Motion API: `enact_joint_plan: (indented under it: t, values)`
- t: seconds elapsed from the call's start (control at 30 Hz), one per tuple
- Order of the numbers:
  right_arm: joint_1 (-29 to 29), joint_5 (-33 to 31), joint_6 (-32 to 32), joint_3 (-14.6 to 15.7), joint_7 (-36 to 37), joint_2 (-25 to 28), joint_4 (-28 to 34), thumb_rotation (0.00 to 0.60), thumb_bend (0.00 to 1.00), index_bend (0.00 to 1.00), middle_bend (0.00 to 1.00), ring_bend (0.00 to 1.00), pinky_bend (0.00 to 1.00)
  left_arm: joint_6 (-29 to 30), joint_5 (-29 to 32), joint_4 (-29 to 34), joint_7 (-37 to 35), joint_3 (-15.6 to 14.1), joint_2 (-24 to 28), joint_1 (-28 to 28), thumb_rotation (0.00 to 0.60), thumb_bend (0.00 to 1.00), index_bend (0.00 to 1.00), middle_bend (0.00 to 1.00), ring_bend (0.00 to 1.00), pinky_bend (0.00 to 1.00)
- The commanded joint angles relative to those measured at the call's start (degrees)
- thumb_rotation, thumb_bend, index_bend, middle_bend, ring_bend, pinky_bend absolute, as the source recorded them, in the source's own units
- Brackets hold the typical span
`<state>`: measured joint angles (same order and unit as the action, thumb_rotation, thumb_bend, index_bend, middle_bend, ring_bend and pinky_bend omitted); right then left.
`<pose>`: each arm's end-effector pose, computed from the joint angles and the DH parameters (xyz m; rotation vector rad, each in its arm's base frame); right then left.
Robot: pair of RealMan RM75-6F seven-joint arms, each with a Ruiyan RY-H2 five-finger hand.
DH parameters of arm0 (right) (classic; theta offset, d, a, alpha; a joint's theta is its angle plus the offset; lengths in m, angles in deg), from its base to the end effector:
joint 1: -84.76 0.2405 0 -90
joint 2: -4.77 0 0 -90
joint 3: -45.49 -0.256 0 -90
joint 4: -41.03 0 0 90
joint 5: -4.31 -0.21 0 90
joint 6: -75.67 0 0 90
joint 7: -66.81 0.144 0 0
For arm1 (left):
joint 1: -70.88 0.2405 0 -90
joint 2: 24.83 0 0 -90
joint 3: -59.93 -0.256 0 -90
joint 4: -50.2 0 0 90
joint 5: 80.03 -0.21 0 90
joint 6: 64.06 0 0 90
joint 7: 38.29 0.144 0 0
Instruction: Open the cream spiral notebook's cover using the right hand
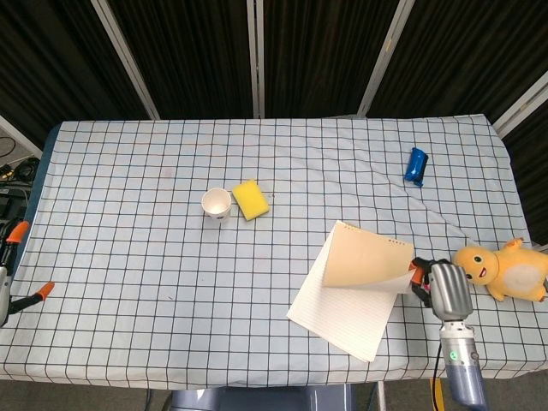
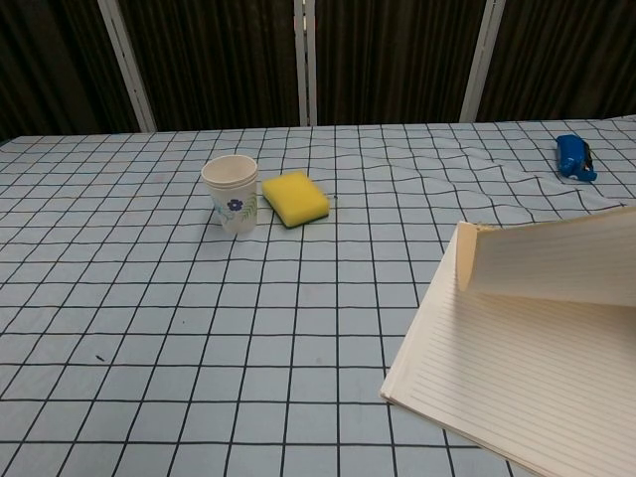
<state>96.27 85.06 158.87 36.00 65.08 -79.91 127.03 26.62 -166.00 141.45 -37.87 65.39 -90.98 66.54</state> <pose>-0.2705 -0.2350 0.0701 1.2501 -1.0204 1.1465 -0.3044 0.1864 0.1690 -1.2925 -0.8101 -0.9955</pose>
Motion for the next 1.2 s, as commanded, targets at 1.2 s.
enact_joint_plan:
  t: [1.2]
  values:
    - [27.0,-34.0,-25.3,-24.5,-12.2,-4.9,-34.0,0.6,0.72,0.73,0.76,0.69,0.58,-0.8,2.4,-1.1,2.4,2.2,-1.6,-1.4,0.6,0.14,0.0,0.0,0.0,0.0]
